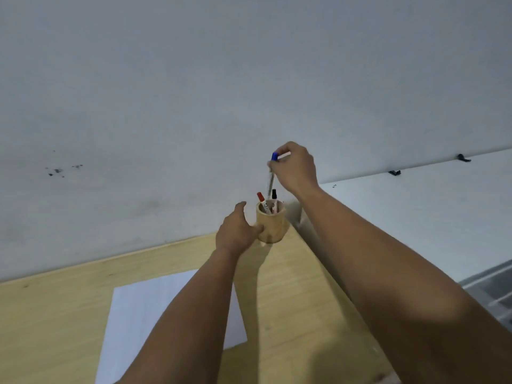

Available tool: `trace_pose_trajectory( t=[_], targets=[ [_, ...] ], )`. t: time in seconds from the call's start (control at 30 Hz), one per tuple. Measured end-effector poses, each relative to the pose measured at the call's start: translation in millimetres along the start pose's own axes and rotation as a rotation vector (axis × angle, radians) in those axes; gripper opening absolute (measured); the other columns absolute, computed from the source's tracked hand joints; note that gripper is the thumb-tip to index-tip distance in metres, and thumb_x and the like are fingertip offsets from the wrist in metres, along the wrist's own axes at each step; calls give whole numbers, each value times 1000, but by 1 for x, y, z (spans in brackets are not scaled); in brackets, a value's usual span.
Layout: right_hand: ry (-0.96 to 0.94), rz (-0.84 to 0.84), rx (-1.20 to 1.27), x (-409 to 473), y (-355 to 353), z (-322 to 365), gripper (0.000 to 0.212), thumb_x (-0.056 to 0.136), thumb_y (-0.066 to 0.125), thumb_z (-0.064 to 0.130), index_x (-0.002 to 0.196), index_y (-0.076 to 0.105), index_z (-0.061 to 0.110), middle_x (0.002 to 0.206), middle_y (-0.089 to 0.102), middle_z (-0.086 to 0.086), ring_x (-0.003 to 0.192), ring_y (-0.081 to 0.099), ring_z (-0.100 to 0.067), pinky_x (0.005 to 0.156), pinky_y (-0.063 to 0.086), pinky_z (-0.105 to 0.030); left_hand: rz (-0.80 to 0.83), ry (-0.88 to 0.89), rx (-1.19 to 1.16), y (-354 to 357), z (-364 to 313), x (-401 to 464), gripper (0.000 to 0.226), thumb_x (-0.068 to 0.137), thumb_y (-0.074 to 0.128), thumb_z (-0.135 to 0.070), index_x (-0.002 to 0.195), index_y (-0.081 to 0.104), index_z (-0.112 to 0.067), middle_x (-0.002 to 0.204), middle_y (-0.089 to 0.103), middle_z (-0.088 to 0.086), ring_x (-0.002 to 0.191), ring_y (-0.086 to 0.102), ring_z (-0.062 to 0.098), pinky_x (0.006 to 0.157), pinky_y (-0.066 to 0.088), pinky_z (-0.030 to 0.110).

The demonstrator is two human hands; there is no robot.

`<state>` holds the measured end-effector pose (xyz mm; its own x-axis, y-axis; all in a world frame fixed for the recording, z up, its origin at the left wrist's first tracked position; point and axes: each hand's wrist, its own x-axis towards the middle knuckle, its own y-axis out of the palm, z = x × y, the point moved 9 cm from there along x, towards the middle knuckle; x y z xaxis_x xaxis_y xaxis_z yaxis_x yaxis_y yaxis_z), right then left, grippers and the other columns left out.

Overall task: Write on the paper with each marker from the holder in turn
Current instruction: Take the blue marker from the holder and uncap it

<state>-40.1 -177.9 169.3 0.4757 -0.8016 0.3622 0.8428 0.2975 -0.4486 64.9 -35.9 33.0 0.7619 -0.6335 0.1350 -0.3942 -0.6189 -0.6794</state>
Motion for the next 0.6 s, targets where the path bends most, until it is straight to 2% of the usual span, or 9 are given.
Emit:
trace_pose_trajectory(
  t=[0.1, 0.2, 0.27, 0.33, 0.37, 0.4, 0.5, 0.57, 0.6],
  targets=[
    [-80, 36, 175, -12, -13, 30, 14, 95, 81, 21, 104, 70, 23, 83, 76, 1, 81, 74, -17, 81, 58, -31, -55, 9, 43, -41, -5, -16, 67, 86, 71, -51, 143, 51, -24, 140, 63, 4, 125, 61, 25, 100, 50, 42],
    [-101, 135, 317, -37, -8, 49, 18, 99, 77, 23, 116, 78, 18, 87, 77, -3, 78, 73, -17, 79, 63, -32, -117, 32, 50, -86, -9, -39, 55, 91, 62, -59, 132, 63, -22, 130, 69, 0, 117, 66, 21, 97, 51, 41],
    [-59, 246, 361, -62, 5, 55, 27, 103, 73, 23, 128, 77, 15, 90, 74, -3, 69, 70, -16, 69, 60, -26, -158, 42, 32, -116, -11, -57, 51, 95, 54, -60, 122, 68, -19, 124, 72, -1, 115, 66, 22, 95, 51, 40],
    [-40, 348, 362, -91, 19, 63, 28, 104, 72, 22, 129, 76, 14, 90, 71, -6, 60, 63, -14, 59, 53, -21, -191, 33, 4, -144, -6, -76, 46, 97, 48, -60, 96, 70, -20, 102, 74, -2, 104, 67, 25, 85, 51, 38],
    [-34, 386, 365, -106, 26, 67, 25, 102, 75, 21, 125, 77, 12, 89, 71, -6, 59, 61, -15, 58, 52, -22, -211, 22, -15, -157, -3, -86, 49, 97, 46, -61, 82, 65, -19, 89, 72, -2, 95, 67, 28, 79, 51, 37],
    [-22, 418, 378, -122, 34, 72, 21, 99, 78, 19, 119, 77, 11, 86, 72, -7, 59, 61, -16, 59, 52, -23, -225, 10, -39, -169, 2, -97, 56, 96, 44, -64, 77, 62, -15, 81, 70, 0, 87, 67, 28, 77, 52, 38],
    [41, 529, 432, -166, 59, 84, 13, 91, 84, 7, 100, 75, 6, 82, 72, -7, 65, 64, -19, 66, 56, -27, -243, -23, -108, -199, 19, -129, 75, 95, 39, -70, 85, 70, -3, 80, 73, 3, 83, 70, 26, 83, 57, 43],
    [66, 673, 472, -195, 81, 93, 14, 90, 83, 0, 103, 78, 1, 83, 71, -11, 72, 67, -22, 76, 61, -31, -259, -59, -99, -217, 32, -147, 81, 96, 36, -72, 78, 64, 1, 73, 68, 7, 73, 64, 27, 75, 52, 39],
    [73, 745, 492, -208, 92, 99, 19, 90, 82, 0, 109, 79, 0, 87, 72, -12, 75, 68, -23, 80, 63, -33, -268, -78, -94, -226, 39, -156, 79, 94, 35, -75, 73, 60, -3, 68, 61, 7, 67, 58, 27, 69, 48, 37]
  ],
)
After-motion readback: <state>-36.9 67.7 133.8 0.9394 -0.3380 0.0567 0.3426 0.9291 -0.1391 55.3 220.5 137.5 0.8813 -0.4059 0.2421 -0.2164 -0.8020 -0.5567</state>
